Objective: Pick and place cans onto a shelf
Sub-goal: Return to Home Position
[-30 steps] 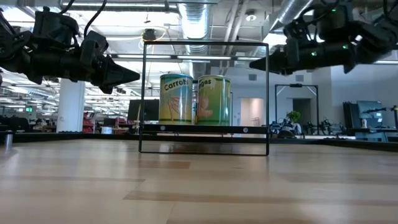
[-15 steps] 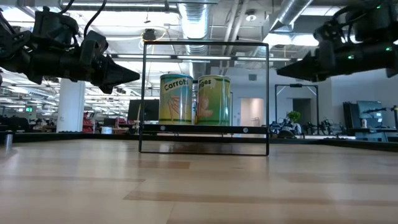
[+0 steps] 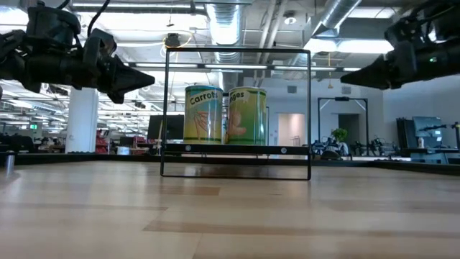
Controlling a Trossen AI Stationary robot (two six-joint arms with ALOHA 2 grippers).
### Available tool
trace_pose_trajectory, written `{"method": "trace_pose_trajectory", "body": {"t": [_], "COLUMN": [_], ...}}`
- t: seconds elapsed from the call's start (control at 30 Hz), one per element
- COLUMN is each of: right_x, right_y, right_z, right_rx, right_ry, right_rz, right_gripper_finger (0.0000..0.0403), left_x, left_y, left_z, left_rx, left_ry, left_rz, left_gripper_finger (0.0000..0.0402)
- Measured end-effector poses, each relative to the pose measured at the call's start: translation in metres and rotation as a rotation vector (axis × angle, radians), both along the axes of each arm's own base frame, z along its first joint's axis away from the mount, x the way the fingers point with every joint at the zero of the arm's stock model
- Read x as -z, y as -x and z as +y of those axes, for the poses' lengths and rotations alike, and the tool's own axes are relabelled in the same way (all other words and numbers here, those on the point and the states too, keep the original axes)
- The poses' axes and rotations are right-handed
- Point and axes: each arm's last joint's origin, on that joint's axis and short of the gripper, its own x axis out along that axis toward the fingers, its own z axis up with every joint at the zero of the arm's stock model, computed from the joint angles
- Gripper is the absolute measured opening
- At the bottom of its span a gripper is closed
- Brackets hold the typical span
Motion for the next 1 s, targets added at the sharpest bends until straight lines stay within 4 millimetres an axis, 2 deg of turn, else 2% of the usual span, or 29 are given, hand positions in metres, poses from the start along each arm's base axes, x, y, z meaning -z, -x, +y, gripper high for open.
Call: {"method": "trace_pose_trajectory", "body": {"t": [0.37, 0.5, 0.6, 0.73, 1.0], "right_x": [-0.005, -0.003, 0.006, 0.009, 0.010], "right_y": [0.026, 0.026, 0.023, 0.021, 0.021], "right_z": [0.003, 0.002, 0.002, 0.002, 0.003], "right_rx": [0.027, 0.057, 0.057, 0.042, 0.015], "right_ry": [0.024, 0.035, 0.023, 0.012, 0.019], "right_rz": [-0.080, -0.058, -0.054, -0.124, -0.110], "right_gripper_finger": [0.0004, 0.0004, 0.0003, 0.0006, 0.0004], "left_x": [-0.008, -0.008, -0.005, -0.002, -0.010], "left_y": [0.016, 0.022, 0.025, 0.030, 0.043], "left_z": [-0.008, -0.015, -0.021, -0.031, -0.043], "left_rx": [-0.060, -0.111, -0.144, -0.146, 0.005], "left_ry": [-0.020, -0.002, 0.025, 0.063, -0.011], "left_rz": [-0.005, 0.005, 0.027, 0.048, -0.030], "left_gripper_finger": [0.0000, 0.0000, 0.0000, 0.0000, 0.0000]}}
